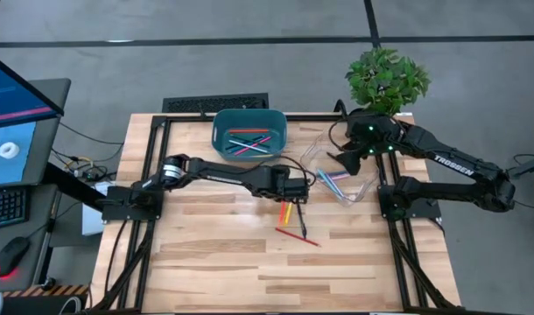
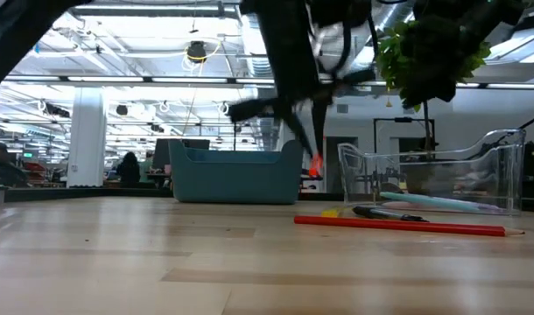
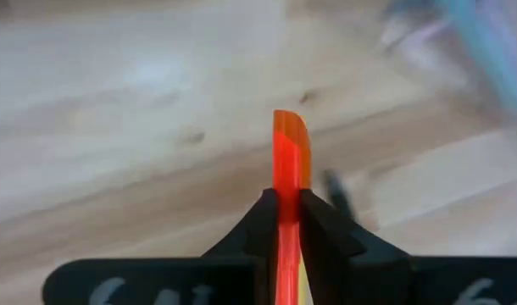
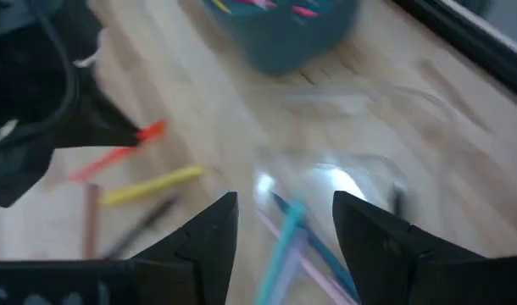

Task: Sort pens & pencils
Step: Put the orange pen into the transparent bin

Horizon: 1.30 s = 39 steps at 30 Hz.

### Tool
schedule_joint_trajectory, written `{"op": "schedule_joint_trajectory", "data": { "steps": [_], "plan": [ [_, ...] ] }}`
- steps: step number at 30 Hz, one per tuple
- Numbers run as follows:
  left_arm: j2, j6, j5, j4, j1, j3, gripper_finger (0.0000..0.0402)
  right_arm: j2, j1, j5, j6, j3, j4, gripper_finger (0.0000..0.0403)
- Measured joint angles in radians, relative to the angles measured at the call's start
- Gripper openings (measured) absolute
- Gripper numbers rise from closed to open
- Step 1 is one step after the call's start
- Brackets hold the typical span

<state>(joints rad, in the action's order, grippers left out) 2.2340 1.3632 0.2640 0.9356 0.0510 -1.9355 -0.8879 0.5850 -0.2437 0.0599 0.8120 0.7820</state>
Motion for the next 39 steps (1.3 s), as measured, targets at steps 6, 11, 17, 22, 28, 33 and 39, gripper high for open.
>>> {"op": "schedule_joint_trajectory", "data": {
  "steps": [6, 11, 17, 22, 28, 33, 39],
  "plan": [
    [-0.141, -0.001, 0.177, -0.025, 0.018, -0.002, 0.0014, 0.0, -0.025, -0.154, 0.08, 0.0, -0.134, 0.0214],
    [-0.251, -0.047, 0.354, -0.073, 0.037, -0.002, 0.0005, 0.0, -0.108, -0.213, 0.15, 0.0, -0.266, 0.0214],
    [-0.319, -0.121, 0.466, -0.145, 0.045, -0.004, 0.0, -0.001, -0.25, -0.192, 0.166, 0.0, -0.443, 0.0214],
    [-0.328, -0.169, 0.458, -0.15, 0.044, -0.004, 0.0, -0.001, -0.303, -0.088, 0.156, 0.0, -0.465, 0.0214],
    [-0.254, -0.322, 0.357, -0.102, 0.048, -0.004, 0.0013, -0.002, -0.302, -0.037, 0.077, 0.0, -0.287, 0.0214],
    [-0.171, -0.55, 0.21, -0.128, 0.035, -0.006, 0.0074, 0.019, -0.296, -0.036, 0.065, -0.001, -0.178, 0.0214],
    [-0.04, -0.614, -0.012, -0.136, 0.018, -0.003, 0.0172, 0.051, -0.308, -0.017, 0.063, -0.001, -0.073, 0.0214]
  ]
}}
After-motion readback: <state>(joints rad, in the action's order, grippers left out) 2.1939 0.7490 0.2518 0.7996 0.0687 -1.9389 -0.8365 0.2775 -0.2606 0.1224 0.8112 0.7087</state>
